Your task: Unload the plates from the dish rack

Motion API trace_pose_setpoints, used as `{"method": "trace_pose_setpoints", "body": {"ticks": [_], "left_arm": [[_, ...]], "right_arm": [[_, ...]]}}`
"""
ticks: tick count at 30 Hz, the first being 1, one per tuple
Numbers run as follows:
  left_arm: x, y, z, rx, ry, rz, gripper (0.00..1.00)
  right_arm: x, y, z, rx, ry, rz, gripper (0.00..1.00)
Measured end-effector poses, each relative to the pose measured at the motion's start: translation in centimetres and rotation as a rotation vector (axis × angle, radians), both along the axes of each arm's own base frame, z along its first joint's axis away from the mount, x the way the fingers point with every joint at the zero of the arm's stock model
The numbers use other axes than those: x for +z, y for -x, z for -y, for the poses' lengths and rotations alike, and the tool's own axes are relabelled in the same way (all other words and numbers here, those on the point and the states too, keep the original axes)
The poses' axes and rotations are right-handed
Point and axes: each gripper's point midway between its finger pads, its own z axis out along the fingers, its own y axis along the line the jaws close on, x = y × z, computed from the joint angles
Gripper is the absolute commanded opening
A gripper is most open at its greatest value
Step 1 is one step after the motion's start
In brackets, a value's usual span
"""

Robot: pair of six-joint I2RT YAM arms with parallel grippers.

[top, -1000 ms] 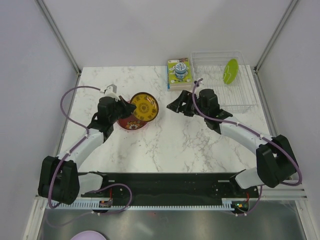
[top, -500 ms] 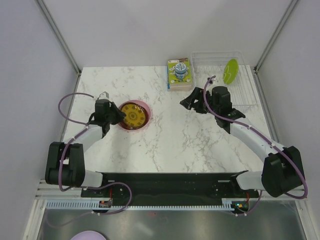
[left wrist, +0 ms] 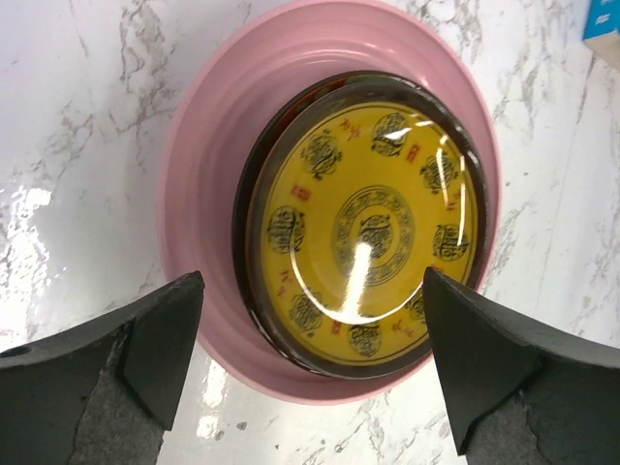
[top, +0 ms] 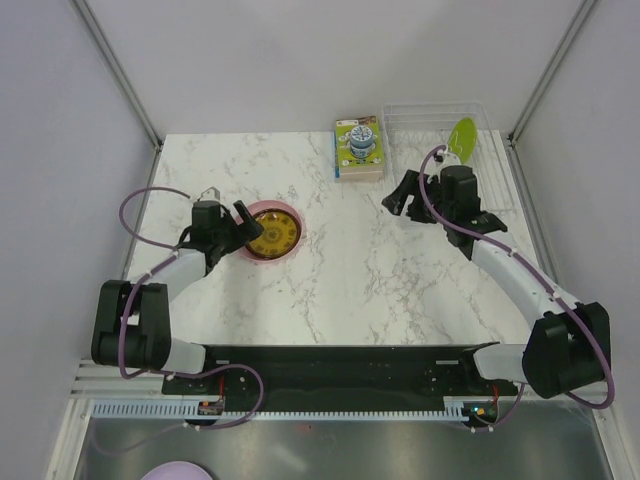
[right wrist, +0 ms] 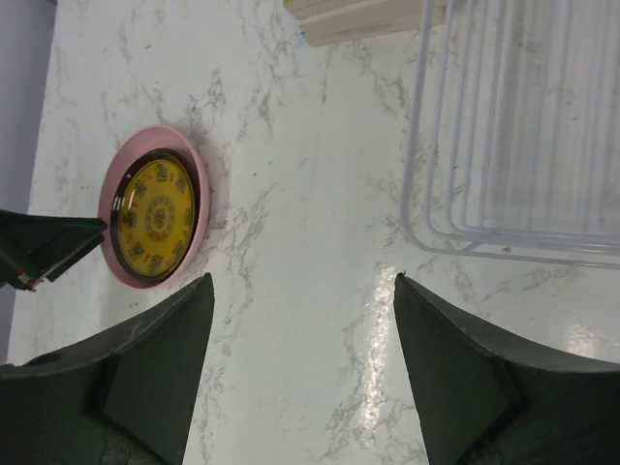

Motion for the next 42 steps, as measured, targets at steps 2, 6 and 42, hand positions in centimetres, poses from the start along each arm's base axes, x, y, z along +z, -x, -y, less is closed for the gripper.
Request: {"method": "trace_pose_setpoints", "body": {"ticks": [2,6,42], "left_arm": [[-0.3,0.3,-0.3,0.007,-0.013,-0.019,1.00],[0.7,0.9,-1.0,0.027,-0.048,-0.022,1.00],[9.5,-1.3,4.6,-0.207,0.008,0.205,1.00]], "right_arm": [[0.7,-0.7,1.5,-0.042,0.052,0.010,0.83],[4.0,-3.2,5.8,-0.206,0.211,0.082,0.86],[-5.3,-26.0,27.3,-0.511,0.704,-0.059,0.00]]}}
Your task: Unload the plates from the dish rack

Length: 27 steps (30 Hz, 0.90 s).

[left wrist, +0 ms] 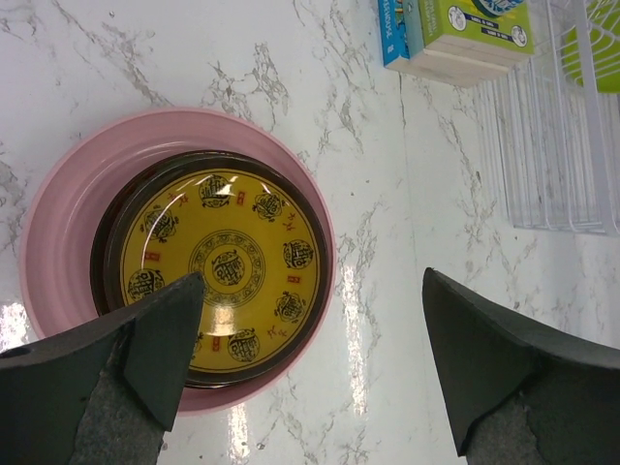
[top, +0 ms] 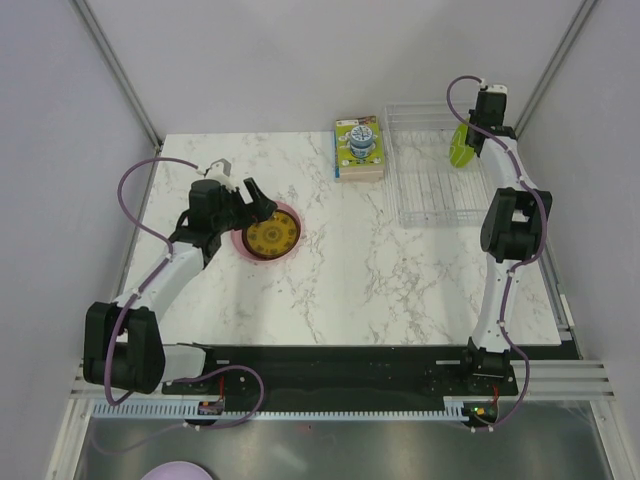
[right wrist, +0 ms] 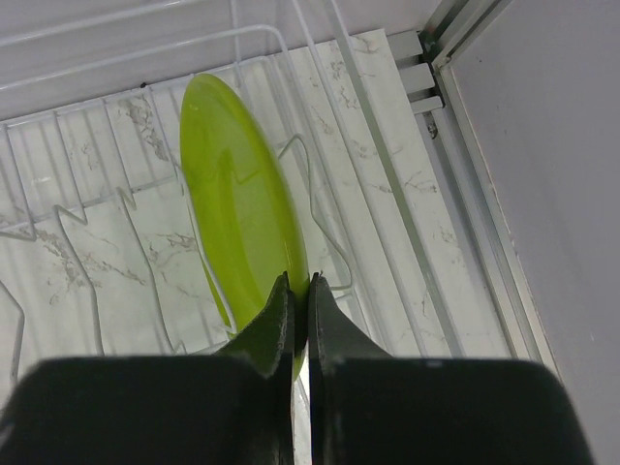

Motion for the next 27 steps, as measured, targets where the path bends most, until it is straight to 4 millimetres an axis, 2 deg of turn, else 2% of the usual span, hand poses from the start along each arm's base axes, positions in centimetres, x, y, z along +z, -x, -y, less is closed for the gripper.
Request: {"method": "trace_pose_setpoints", "body": {"ticks": [9,12,14,17,23,25,27], "left_arm": [[0.2,0.0,0.4,-0.018,0.009,0.009,1.00],[0.2,0.0,0.4,-0.018,0.009,0.009,1.00],[0.2,0.0,0.5,-0.019,0.009,0.008,1.00],[0.2,0.1,0.6,-0.023,0.008,0.008,1.00],[0.6,0.3,0.9,-0.029,0.008,0.015,1.00],[0.8,0.5,0.9,-0.030,0.009,0.019,1.00],[1.3,0.6,0.9,-0.031,0.011,0.030,1.00]], "right_arm": [[0.2,-0.1,-0.2,0.032,-0.015,0.000,0.00],[0.7,0.7,-0.1,0.005,0.035,-0.007,0.00],[1.9,1.7,-0.2,-0.023,0.104,-0.015,0.00],[5.4,3.4,-0.8,-0.056,0.221,0.001,0.00],[14.8,6.2,-2.9,-0.111,0.351,0.157,0.00],[17.1,7.3,-3.6,-0.122,0.358,0.205,0.00],[18.5,8.5,-4.1,-0.118,0.344,0.237,0.00]]}}
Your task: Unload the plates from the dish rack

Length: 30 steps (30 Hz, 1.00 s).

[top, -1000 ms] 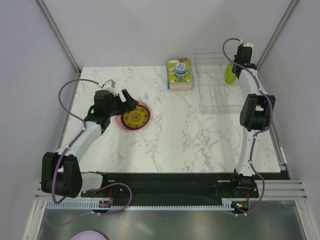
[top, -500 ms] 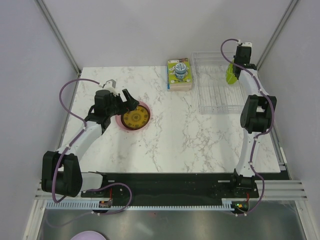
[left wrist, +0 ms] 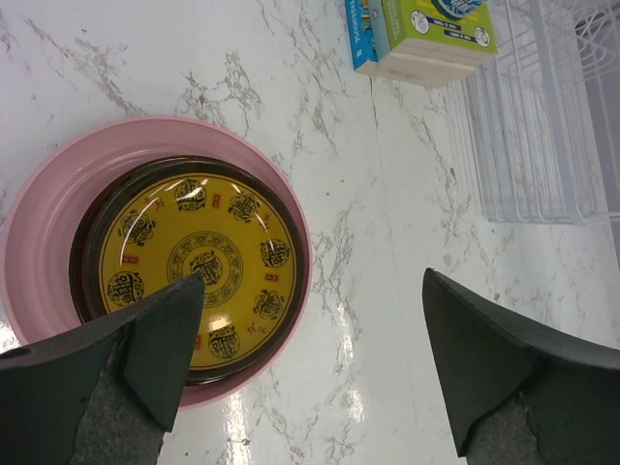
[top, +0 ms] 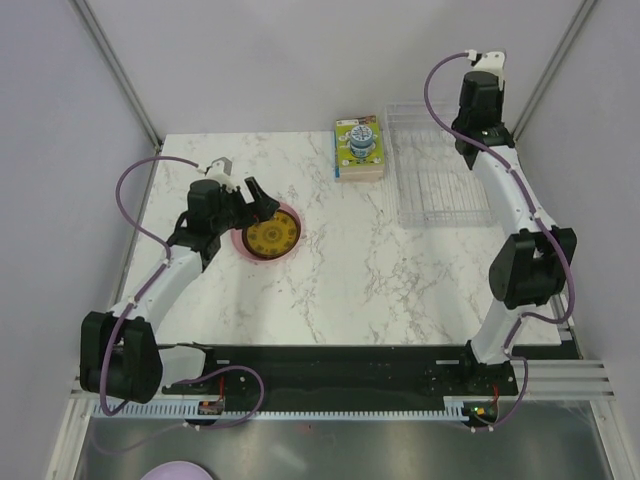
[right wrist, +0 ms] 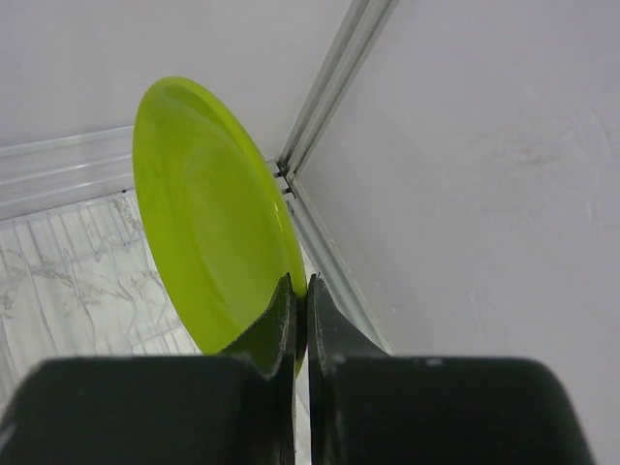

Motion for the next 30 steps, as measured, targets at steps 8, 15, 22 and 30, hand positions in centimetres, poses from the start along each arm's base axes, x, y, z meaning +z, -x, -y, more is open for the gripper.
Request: {"method": "trace_pose_setpoints", "body": {"ticks": [8,15,22,30], "left_arm": [[1.5,0.3,0.6,-0.031,0.028,0.039,1.00],[2.1,0.9,2.2,-0.095,0.106,0.075,1.00],[1.1,2.0,4.0,-0.140,0.175,0.076,1.00],[2.0,2.9,6.6,-0.199,0.238,0.111,1.00]], "right_arm": [[0.4,6.5,-6.1,0.226,-0.192,0.021,0.00],[-1.7,12.6,-17.4,0.582,-0.502,0.016,0.00],[-7.1,16.8,-25.5,0.761,-0.770,-0.102,0.00],[-8.1,20.2,-32.2,0.903,-0.917,-0.154,0.00]]}}
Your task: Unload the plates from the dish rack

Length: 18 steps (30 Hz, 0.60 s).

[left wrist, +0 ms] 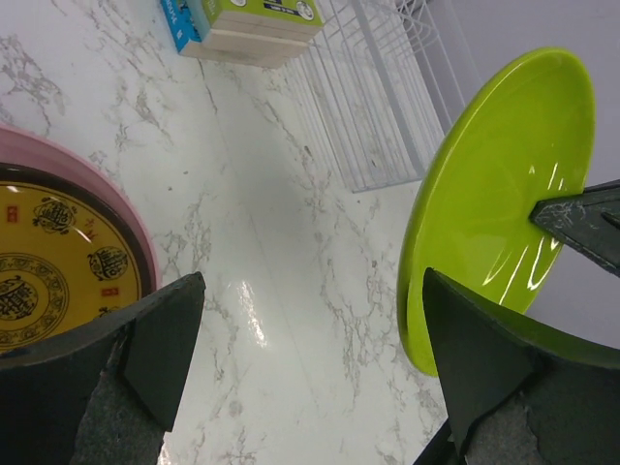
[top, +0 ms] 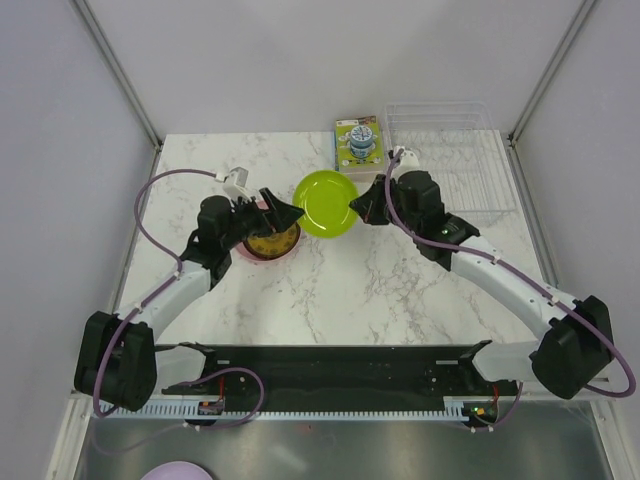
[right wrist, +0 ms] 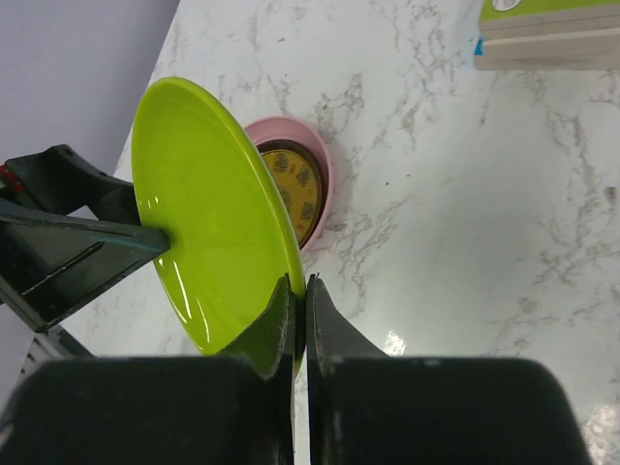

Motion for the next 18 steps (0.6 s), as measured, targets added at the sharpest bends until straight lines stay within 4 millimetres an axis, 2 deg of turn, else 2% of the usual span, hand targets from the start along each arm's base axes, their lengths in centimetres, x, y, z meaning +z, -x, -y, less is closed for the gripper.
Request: {"method": "trace_pose_setpoints", "body": {"ticks": [3,5,6,8,9,10,11,12,15,17,18], "left_arm": [[0.5,0.0,0.4,-0.008,0.018,0.017,1.00],[0.8,0.0,0.6,-0.009,0.027,0.024,0.94],[0.9,0.0,0.6,-0.011,0.031,0.027,0.78],[1.0,0.1,0.7,-0.015,0.042,0.026,0.58],[1.1,0.1,0.8,-0.018,0.048,0.025,0.43],[1.2,0.2,1.0,-0.021,0.052,0.024,0.35],[1.2,0.3,1.1,-0.026,0.056,0.024,0.25],[1.3,0.4,1.2,-0.031,0.058,0.026,0.21],[1.7,0.6,1.5,-0.045,0.069,0.034,0.02],[2.1,0.8,1.6,-0.047,0.071,0.042,0.02],[2.0,0.5,1.3,-0.027,0.060,0.041,0.02]], "right_arm": [[0.4,0.5,-1.8,0.035,-0.041,0.007,0.00],[0.4,0.8,-2.8,0.053,-0.059,0.006,0.00],[0.3,0.8,-3.0,0.057,-0.064,0.003,0.00],[0.0,1.0,-3.7,0.072,-0.082,-0.006,0.00],[-0.3,1.1,-3.8,0.076,-0.090,-0.011,0.01],[-0.7,1.1,-3.9,0.078,-0.092,-0.019,0.03],[-1.0,1.2,-3.9,0.080,-0.095,-0.027,0.11],[-1.3,1.3,-3.9,0.081,-0.096,-0.035,0.27],[-2.0,1.3,-3.8,0.077,-0.093,-0.053,0.56],[-2.3,1.3,-3.7,0.073,-0.092,-0.066,0.58],[-2.4,1.4,-3.8,0.077,-0.089,-0.067,0.66]]}}
